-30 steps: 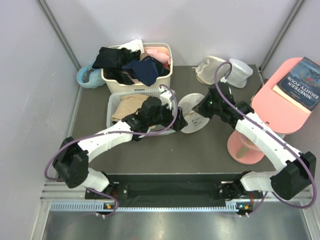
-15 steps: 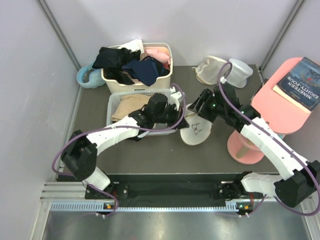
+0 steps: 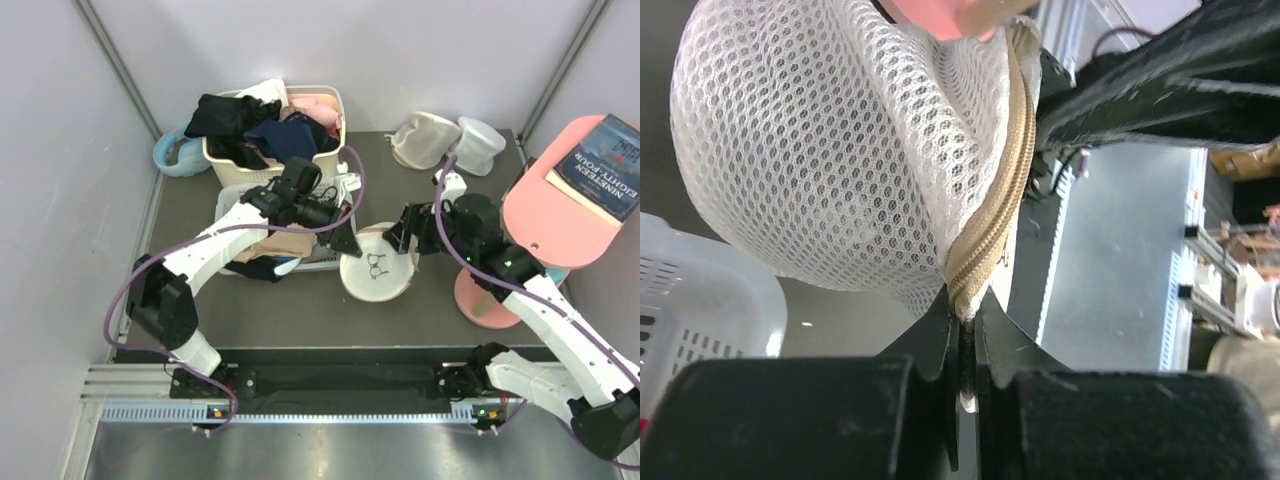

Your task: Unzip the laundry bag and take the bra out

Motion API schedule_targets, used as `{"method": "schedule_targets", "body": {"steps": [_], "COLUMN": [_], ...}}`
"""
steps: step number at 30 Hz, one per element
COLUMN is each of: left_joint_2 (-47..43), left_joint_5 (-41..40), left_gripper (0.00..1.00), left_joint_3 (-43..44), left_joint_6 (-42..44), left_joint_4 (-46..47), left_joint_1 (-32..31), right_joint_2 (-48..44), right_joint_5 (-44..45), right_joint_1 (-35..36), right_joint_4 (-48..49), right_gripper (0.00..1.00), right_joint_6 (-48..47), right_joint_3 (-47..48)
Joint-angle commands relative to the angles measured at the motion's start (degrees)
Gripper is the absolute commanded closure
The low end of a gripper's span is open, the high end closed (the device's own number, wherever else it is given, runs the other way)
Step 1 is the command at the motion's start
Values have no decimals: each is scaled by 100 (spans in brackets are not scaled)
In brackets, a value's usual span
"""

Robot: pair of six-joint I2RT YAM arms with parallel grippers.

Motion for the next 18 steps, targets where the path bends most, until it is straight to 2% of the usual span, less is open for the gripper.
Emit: {"method": "schedule_targets", "body": {"steps": [1, 3, 4, 5, 6, 7, 8, 9, 10, 11, 13, 15, 16, 18], "left_joint_2": [190, 217, 234, 243, 234, 173, 112, 33, -168, -283, -642, -898, -1152, -1460], "left_joint_5": [687, 705, 688, 627, 313, 162, 21, -372, -550, -726, -1262, -1622, -2076, -2291], "left_gripper": [100, 100, 100, 84, 72, 60, 46, 17, 7, 1, 1, 1, 1, 1], "left_joint_3": [635, 732, 750, 759, 785, 768, 724, 550, 400, 242, -276, -846, -1032, -1534], "left_joint_6": [861, 1020, 1020, 1003, 942, 924, 567, 389, 196, -206, -674, -1289, -1674, -1993], "left_joint_4": [-1151, -1284, -1293, -1310, -1302, -1276, -1171, -839, -566, -329, 337, 631, 858, 992], "left_joint_1": [19, 28, 54, 89, 107, 151, 177, 195, 204, 195, 195, 186, 178, 169], "right_joint_2": [157, 378, 570, 650, 703, 774, 766, 739, 643, 573, 459, 440, 440, 484], "right_joint_5": [-1019, -1617, -1767, -1977, -2014, -1901, -1717, -1611, -1384, -885, -373, 50, 208, 464], "right_joint_1": [-16, -16, -7, -16, -16, -16, -16, -16, -16, -7, -7, -7, 2, 2], "right_joint_4": [968, 1022, 1014, 1005, 944, 847, 716, 715, 715, 715, 662, 618, 574, 626], "right_gripper": [18, 31, 46, 56, 73, 100, 100, 100, 100, 100, 100, 100, 100, 100], "right_joint_6": [-700, -726, -709, -683, -665, -578, -507, -455, -254, -43, 511, 1063, 1267, 1714], "right_joint_3": [-139, -69, -26, 53, 106, 159, 212, 212, 203, 160, 133, 107, 55, -77]}}
